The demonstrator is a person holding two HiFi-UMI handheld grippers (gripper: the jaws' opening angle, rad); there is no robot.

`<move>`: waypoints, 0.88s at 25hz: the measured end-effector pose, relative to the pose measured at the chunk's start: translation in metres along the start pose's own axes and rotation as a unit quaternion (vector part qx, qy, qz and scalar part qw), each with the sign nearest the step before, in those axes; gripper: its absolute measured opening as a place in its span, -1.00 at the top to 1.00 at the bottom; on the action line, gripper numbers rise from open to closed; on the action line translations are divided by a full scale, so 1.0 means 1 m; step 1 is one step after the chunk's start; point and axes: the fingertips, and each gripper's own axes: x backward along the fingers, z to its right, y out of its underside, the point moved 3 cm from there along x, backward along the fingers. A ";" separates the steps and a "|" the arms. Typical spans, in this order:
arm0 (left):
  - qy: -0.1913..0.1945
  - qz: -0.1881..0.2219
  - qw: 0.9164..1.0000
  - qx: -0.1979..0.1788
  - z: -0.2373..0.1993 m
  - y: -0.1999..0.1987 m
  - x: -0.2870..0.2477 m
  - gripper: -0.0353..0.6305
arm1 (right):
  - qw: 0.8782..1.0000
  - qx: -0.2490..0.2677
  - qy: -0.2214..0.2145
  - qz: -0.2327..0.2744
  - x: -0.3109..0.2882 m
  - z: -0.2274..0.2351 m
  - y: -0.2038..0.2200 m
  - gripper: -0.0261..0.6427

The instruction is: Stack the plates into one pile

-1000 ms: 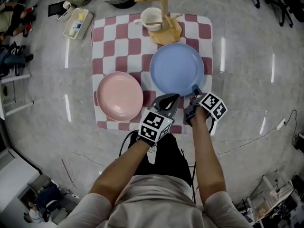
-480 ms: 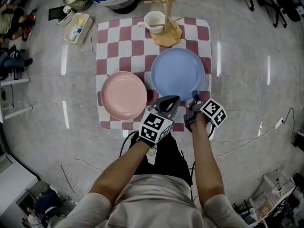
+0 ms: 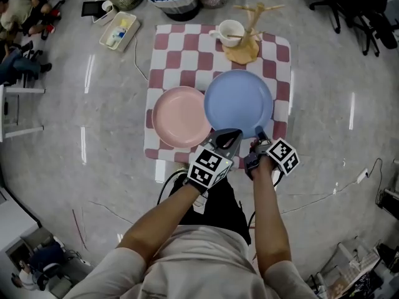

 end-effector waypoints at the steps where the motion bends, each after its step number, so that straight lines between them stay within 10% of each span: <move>1: -0.002 0.002 1.000 0.000 -0.002 0.001 0.007 0.88 | 1.000 0.002 -0.002 -0.003 0.000 -0.004 0.008 0.79; 22: -0.069 0.029 0.997 0.033 -0.074 0.032 0.127 0.88 | 0.994 0.069 -0.018 -0.082 -0.040 -0.072 0.149 0.78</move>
